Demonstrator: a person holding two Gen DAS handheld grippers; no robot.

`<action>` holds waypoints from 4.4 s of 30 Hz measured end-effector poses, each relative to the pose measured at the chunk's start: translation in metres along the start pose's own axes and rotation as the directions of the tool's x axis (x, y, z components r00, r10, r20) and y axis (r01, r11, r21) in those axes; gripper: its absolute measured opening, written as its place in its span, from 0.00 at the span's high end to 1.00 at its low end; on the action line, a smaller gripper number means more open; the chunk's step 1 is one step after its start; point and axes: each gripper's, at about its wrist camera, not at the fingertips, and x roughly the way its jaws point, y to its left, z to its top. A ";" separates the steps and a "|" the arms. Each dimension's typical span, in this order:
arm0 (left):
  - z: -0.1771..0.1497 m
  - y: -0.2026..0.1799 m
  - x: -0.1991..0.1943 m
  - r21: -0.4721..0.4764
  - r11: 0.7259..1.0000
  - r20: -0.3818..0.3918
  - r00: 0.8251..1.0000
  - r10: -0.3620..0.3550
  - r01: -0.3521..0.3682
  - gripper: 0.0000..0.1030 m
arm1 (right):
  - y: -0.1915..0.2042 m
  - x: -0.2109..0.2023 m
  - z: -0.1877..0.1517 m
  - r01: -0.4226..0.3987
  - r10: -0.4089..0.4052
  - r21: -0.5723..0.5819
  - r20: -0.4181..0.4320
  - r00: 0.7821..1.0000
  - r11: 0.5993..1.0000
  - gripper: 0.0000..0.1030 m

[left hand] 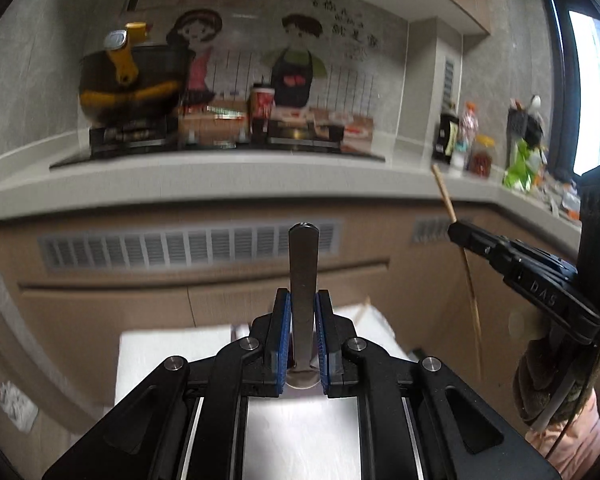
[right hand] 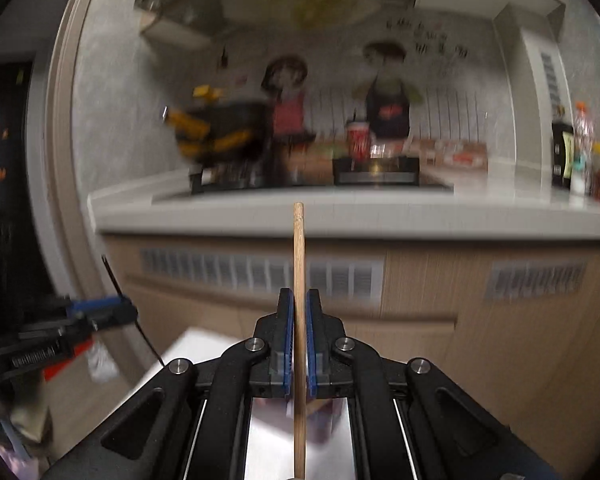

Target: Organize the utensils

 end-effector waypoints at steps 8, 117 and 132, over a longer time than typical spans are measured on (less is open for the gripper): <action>0.023 0.037 0.066 -0.032 0.999 -0.028 0.999 -0.024 0.024 0.88 | 0.002 0.063 0.025 0.034 -0.035 0.019 0.043 0.998 0.999 0.95; -0.237 -0.039 -0.020 -0.017 0.937 -0.121 0.931 0.345 -0.349 0.00 | 0.007 -0.071 -0.226 0.277 -0.274 -0.023 -0.234 0.933 0.961 0.00; -0.238 -0.038 -0.020 -0.015 0.930 -0.129 0.923 0.363 -0.368 0.00 | 0.007 -0.069 -0.227 0.273 -0.273 -0.032 -0.240 0.932 0.961 0.00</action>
